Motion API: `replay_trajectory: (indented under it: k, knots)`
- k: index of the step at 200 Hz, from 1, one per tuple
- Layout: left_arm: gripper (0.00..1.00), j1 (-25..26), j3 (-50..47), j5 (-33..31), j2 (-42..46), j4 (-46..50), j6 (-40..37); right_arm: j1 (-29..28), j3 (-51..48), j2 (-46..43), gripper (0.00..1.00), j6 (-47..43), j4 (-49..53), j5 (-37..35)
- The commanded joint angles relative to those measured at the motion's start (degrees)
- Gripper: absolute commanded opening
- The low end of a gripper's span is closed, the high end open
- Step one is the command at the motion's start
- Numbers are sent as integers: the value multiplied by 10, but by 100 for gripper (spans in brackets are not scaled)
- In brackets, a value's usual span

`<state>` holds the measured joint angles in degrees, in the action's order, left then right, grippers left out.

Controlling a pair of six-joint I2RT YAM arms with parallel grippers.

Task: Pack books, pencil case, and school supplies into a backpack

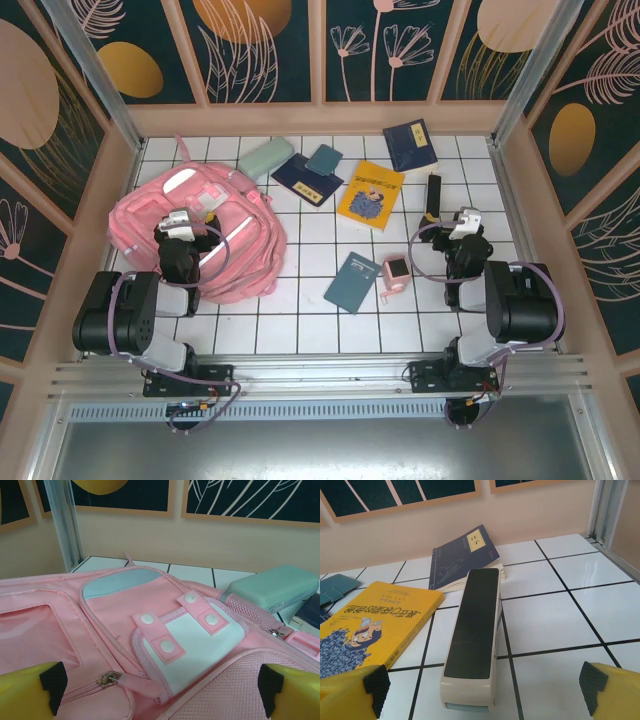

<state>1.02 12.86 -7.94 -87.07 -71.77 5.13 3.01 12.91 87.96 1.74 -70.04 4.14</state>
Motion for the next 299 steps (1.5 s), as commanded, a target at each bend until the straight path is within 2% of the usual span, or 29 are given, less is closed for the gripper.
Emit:
replay_trajectory:
  k: [1, 240, 279, 299]
  knots:
    - [99, -5, 6, -3, 0, -13, -7, -3, 10, 1, 99, -12, -3, -3]
    - [99, -5, 5, -5, 4, -16, -7, -3, 11, 0, 99, -12, -1, 0]
    - [99, 2, 72, 30, 159, 203, -16, -30, 73, -104, 99, -46, 180, 2]
    - [99, 38, 115, 5, 250, 295, 7, -94, 76, -195, 99, -66, 209, -45]
